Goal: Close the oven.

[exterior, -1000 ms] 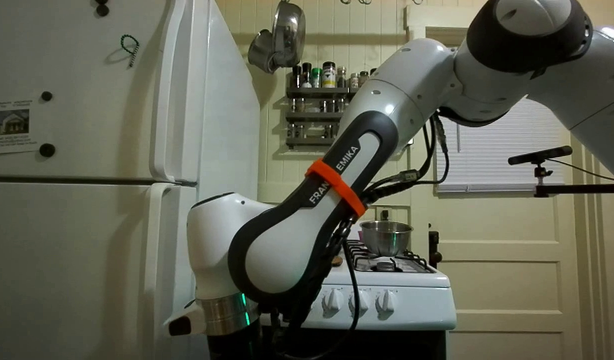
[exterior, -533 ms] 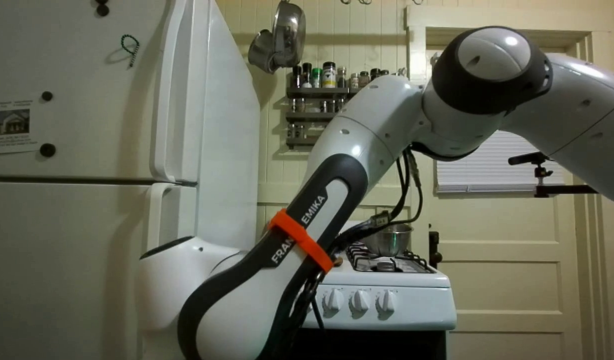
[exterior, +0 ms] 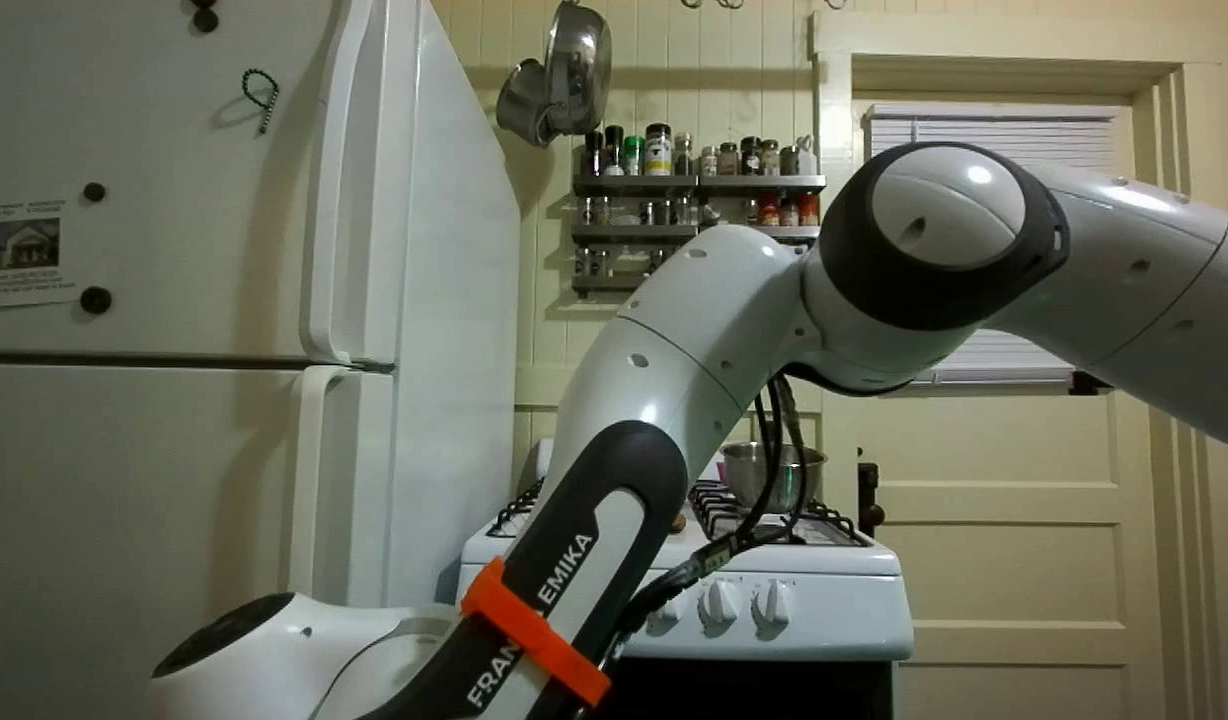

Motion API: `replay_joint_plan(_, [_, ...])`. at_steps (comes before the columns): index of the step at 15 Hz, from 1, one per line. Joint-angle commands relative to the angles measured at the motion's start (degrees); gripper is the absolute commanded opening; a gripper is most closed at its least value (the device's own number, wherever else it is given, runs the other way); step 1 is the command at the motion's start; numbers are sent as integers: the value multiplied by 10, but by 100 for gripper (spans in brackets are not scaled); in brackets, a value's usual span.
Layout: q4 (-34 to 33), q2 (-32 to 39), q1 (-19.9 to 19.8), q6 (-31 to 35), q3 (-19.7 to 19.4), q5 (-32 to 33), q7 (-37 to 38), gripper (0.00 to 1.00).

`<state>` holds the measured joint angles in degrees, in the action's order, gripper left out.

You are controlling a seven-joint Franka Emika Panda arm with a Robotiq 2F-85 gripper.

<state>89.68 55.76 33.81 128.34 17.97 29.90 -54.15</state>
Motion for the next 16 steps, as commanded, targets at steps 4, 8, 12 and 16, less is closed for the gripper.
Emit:
replay_joint_plan(4, [-83,67,34,-52,-23,13,-70,0])
replay_joint_plan(8, [-116,86,59,-124,-44,10,-57,0])
replay_joint_plan(12, [-153,109,75,-163,-53,11,-59,0])
replay_joint_plan(16, [-198,135,87,-156,-68,15,-54,0])
